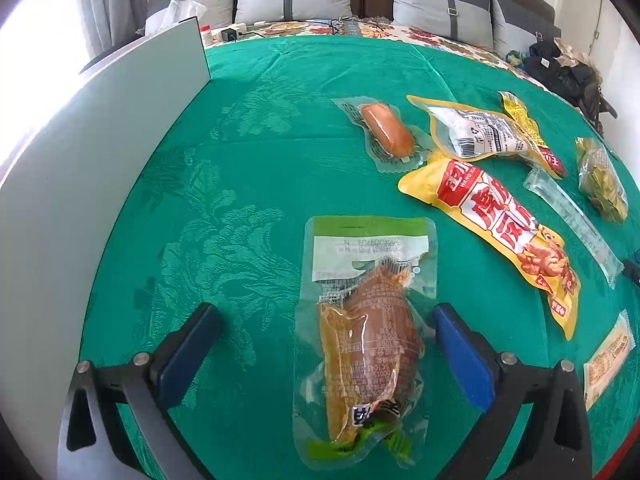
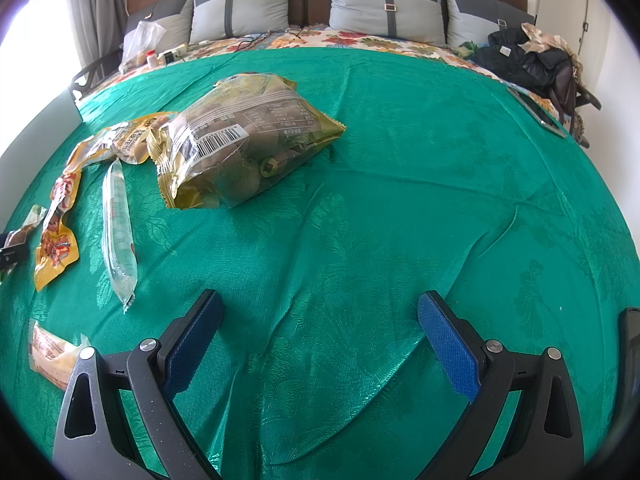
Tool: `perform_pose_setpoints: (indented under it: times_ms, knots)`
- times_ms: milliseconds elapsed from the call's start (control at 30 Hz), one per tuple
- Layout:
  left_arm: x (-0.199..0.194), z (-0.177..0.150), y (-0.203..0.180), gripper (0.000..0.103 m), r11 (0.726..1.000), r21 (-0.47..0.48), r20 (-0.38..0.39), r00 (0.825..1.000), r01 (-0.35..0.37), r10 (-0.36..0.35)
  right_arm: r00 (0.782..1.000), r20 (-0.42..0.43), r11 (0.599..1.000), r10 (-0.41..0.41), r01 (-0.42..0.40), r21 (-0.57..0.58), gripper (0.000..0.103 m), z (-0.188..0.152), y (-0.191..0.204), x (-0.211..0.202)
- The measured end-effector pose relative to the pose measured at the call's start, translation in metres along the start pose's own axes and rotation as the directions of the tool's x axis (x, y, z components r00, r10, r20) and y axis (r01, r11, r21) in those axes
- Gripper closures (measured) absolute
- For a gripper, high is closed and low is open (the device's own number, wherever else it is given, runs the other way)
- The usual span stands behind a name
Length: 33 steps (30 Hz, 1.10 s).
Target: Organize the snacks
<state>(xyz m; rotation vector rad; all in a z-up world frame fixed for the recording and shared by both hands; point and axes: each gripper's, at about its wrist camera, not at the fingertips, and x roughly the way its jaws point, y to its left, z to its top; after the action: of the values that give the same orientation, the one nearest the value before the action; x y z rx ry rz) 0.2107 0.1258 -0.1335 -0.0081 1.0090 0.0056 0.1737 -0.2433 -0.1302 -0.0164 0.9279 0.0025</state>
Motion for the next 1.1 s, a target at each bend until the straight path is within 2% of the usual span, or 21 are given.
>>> perform_pose_setpoints:
  times_ms: [133,467,533,600,667,733,800,933,967,1033,1100]
  knots:
    - [-0.002,-0.002,0.001,0.0,1.0,-0.006,0.04,0.999,-0.003,0.004,1.0,0.0,1.0,0.0,0.0,0.0,0.003,0.0,0.0,0.0]
    - [-0.001,-0.002,0.002,0.0,1.0,-0.01,0.048,0.999,-0.003,0.003,1.0,-0.002,1.0,0.01,-0.01,-0.007,0.004,0.0,0.001,-0.001]
    - [-0.001,-0.002,0.002,0.0,1.0,-0.01,0.048,0.999,-0.003,0.003,0.997,-0.032,0.998,0.065,-0.066,-0.018,0.004,0.001,0.0,-0.003]
    - [-0.001,-0.002,0.002,0.0,1.0,-0.01,0.048,0.999,-0.003,0.003,0.986,-0.042,0.985,0.162,-0.159,0.061,0.005,0.003,-0.008,-0.01]
    - [-0.001,-0.003,0.003,0.0,1.0,-0.01,0.048,0.999,-0.003,0.003,0.977,-0.031,0.967,0.212,-0.205,0.151,0.005,0.011,-0.014,-0.018]
    - [-0.001,-0.003,0.003,0.0,1.0,-0.01,0.048,0.999,-0.003,0.003,0.98,-0.035,0.954,0.197,-0.183,0.239,0.005,0.028,-0.015,-0.021]
    - [-0.001,-0.003,0.003,0.0,1.0,-0.01,0.048,0.999,-0.003,0.003,0.979,-0.067,0.924,0.191,-0.156,0.35,0.005,0.051,-0.015,-0.015]
    - [-0.001,-0.003,0.003,0.0,1.0,-0.01,0.048,0.999,-0.002,0.003,0.966,-0.128,0.816,0.226,-0.116,0.566,0.005,0.097,-0.016,0.016]
    - [-0.001,-0.003,0.003,0.0,1.0,-0.01,0.049,0.999,-0.002,0.003,0.963,-0.15,0.801,0.224,-0.094,0.591,0.005,0.106,-0.014,0.025]
    - [-0.001,-0.003,0.003,0.0,1.0,-0.01,0.049,0.999,-0.002,0.003,0.956,-0.212,0.797,0.204,-0.037,0.602,0.005,0.12,-0.005,0.047]
    - [-0.001,-0.003,0.003,0.0,1.0,-0.01,0.049,0.999,-0.002,0.002,0.943,-0.282,0.82,0.175,0.018,0.571,0.005,0.127,0.007,0.066]
